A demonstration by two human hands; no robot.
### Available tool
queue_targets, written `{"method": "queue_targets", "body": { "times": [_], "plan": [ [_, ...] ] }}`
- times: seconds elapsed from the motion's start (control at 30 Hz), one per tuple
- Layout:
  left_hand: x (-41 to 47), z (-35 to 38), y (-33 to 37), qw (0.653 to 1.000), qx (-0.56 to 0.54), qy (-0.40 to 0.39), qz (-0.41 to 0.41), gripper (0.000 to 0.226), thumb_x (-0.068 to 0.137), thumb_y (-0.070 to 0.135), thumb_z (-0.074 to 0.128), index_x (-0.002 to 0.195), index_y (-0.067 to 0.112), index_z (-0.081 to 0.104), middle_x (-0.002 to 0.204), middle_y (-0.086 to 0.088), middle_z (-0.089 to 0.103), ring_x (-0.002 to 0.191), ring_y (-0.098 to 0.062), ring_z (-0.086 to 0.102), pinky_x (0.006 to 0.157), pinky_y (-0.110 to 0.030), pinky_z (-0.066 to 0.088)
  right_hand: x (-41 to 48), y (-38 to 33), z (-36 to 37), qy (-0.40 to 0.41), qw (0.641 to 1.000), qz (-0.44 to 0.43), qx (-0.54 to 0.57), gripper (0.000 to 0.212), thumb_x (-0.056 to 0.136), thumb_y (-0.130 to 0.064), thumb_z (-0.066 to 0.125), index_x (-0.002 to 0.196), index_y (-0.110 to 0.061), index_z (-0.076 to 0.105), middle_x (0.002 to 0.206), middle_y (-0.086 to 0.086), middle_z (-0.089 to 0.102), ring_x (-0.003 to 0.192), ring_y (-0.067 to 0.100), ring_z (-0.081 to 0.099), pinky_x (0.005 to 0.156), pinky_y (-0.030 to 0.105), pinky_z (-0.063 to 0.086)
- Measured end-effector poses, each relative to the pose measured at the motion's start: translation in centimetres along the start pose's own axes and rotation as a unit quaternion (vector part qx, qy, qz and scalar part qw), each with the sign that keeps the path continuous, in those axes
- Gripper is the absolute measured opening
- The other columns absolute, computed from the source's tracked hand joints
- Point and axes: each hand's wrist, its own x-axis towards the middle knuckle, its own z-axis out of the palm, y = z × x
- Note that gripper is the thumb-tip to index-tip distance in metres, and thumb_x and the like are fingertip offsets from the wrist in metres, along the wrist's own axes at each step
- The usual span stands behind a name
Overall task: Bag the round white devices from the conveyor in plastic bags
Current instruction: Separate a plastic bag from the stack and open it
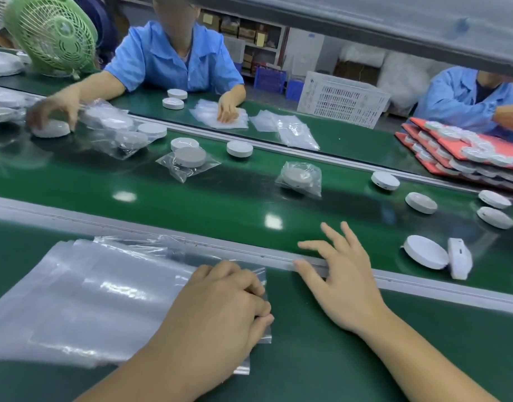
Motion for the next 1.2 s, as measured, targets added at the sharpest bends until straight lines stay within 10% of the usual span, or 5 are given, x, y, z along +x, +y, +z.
{"method": "queue_targets", "body": {
  "times": [0.3,0.47,0.73,0.97,1.2],
  "plan": [
    [0.1,0.1,-0.7,0.999,-0.026,0.018,-0.025,0.026,0.096,0.054,0.05,0.11,0.047,0.071,0.108,0.03,0.067,0.099,-0.002,0.054,0.083,-0.023,0.048,2.7,9.3,-5.0,0.055,0.947,0.205,-0.243,0.06,0.095,-0.063,0.045,0.151,-0.045,0.039,0.17,0.007,0.014,0.157,0.027,0.0,0.12,0.064,0.015],
    [0.1,-0.3,-0.8,1.0,-0.016,0.018,-0.017,0.027,0.097,0.054,0.05,0.114,0.048,0.07,0.115,0.031,0.064,0.108,-0.003,0.053,0.092,-0.028,0.046,2.6,14.0,-7.9,0.091,0.965,0.208,-0.131,0.047,0.096,-0.032,0.063,0.143,-0.023,0.058,0.151,0.017,0.039,0.135,0.044,0.039,0.113,0.056,0.038],
    [0.1,-0.6,-0.7,0.998,-0.038,0.02,-0.037,0.022,0.093,0.054,0.056,0.101,0.045,0.074,0.112,0.032,0.065,0.107,0.002,0.052,0.09,-0.022,0.044,2.7,13.4,-7.2,0.06,0.966,0.223,-0.117,0.044,0.102,-0.042,0.053,0.131,-0.01,0.059,0.125,0.022,0.058,0.098,0.034,0.049,0.087,0.042,0.04],
    [0.2,-0.5,-1.1,0.992,-0.077,0.067,-0.068,0.027,0.091,0.051,0.049,0.096,0.042,0.074,0.104,0.036,0.064,0.104,0.008,0.052,0.084,-0.016,0.045,-0.8,6.5,-6.7,0.107,0.991,-0.05,-0.058,0.037,0.102,-0.049,0.05,0.125,-0.024,0.065,0.12,-0.014,0.05,0.096,0.011,0.053,0.084,0.03,0.041],
    [0.6,-0.9,-0.6,0.944,-0.306,0.093,-0.077,0.017,0.09,0.047,0.063,0.096,0.04,0.077,0.094,0.033,0.07,0.095,0.006,0.066,0.084,-0.026,0.057,-3.4,-0.9,-4.7,0.125,0.893,-0.419,-0.108,0.025,0.105,-0.02,0.057,0.117,-0.008,0.075,0.11,0.008,0.069,0.097,0.035,0.064,0.075,0.044,0.055]
  ]
}}
